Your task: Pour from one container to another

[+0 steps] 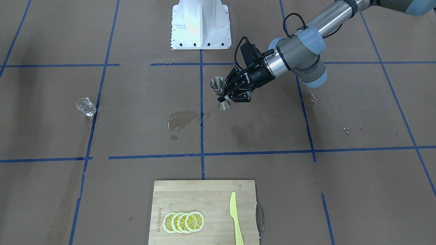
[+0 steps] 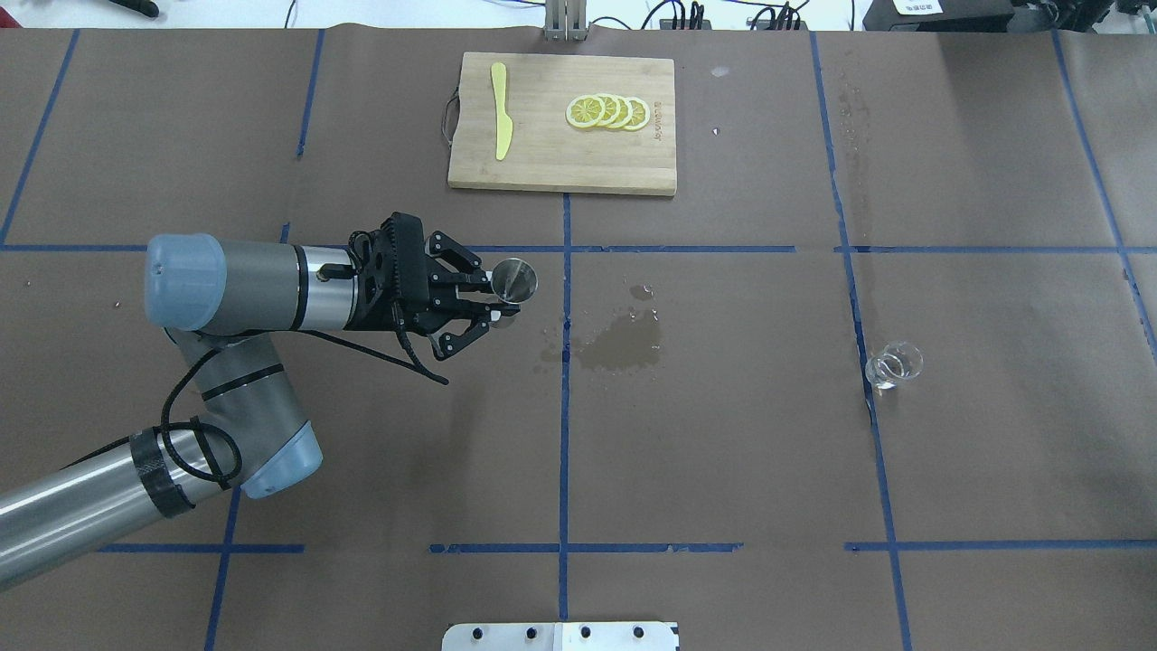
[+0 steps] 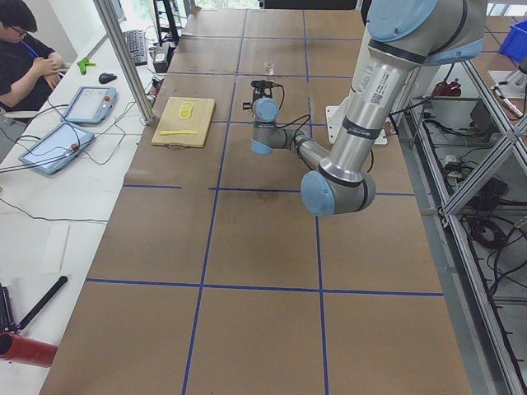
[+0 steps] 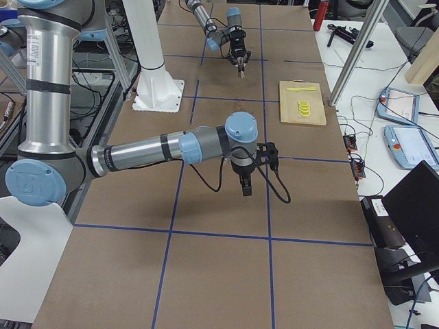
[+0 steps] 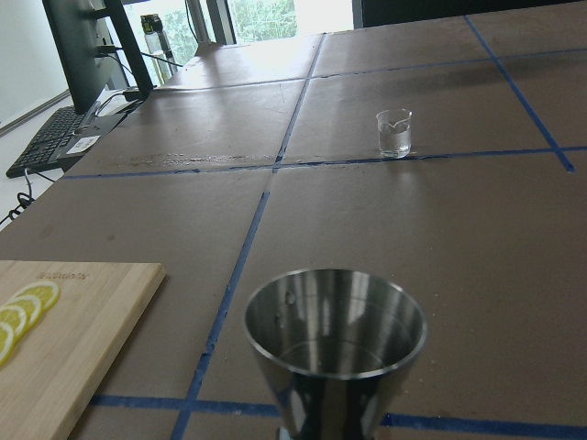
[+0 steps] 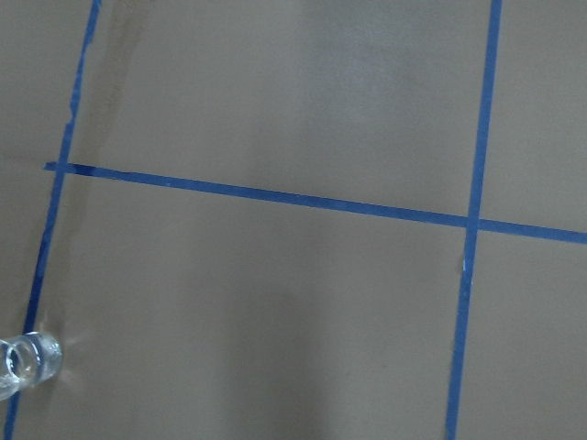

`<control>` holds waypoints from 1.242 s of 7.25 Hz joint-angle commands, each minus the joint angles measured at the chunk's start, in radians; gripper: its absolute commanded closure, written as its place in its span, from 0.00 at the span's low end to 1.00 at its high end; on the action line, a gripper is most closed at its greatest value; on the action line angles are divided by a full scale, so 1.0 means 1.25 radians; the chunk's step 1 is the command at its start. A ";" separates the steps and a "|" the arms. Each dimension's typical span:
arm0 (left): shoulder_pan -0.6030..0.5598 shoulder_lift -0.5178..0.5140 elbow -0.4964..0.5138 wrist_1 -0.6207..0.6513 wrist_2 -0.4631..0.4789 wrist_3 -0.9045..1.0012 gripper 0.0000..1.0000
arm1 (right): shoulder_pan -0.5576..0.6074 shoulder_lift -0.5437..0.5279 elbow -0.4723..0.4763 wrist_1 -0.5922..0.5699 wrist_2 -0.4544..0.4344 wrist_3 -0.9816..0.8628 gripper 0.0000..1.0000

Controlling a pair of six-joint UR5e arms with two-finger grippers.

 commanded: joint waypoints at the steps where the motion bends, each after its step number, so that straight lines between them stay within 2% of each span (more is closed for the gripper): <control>1: 0.002 -0.003 0.001 0.002 0.000 -0.033 1.00 | -0.104 -0.003 0.088 0.041 -0.041 0.200 0.00; 2: 0.005 -0.003 0.001 0.002 0.002 -0.046 1.00 | -0.140 -0.043 0.085 0.181 -0.050 0.276 0.00; 3: 0.006 -0.002 0.001 0.002 0.002 -0.046 1.00 | -0.221 -0.088 0.085 0.327 -0.147 0.394 0.00; 4: 0.006 0.001 0.002 0.002 0.002 -0.046 1.00 | -0.308 -0.107 0.085 0.406 -0.239 0.501 0.00; 6: 0.006 0.000 0.002 0.002 0.002 -0.048 1.00 | -0.466 -0.129 0.087 0.517 -0.434 0.652 0.00; 7: 0.006 0.000 0.002 0.003 0.003 -0.048 1.00 | -0.535 -0.142 0.088 0.550 -0.532 0.681 0.00; 8: 0.006 0.001 0.002 0.003 0.004 -0.048 1.00 | -0.578 -0.153 0.088 0.585 -0.595 0.691 0.00; 9: 0.006 0.000 0.002 0.003 0.004 -0.048 1.00 | -0.647 -0.183 0.087 0.653 -0.705 0.692 0.00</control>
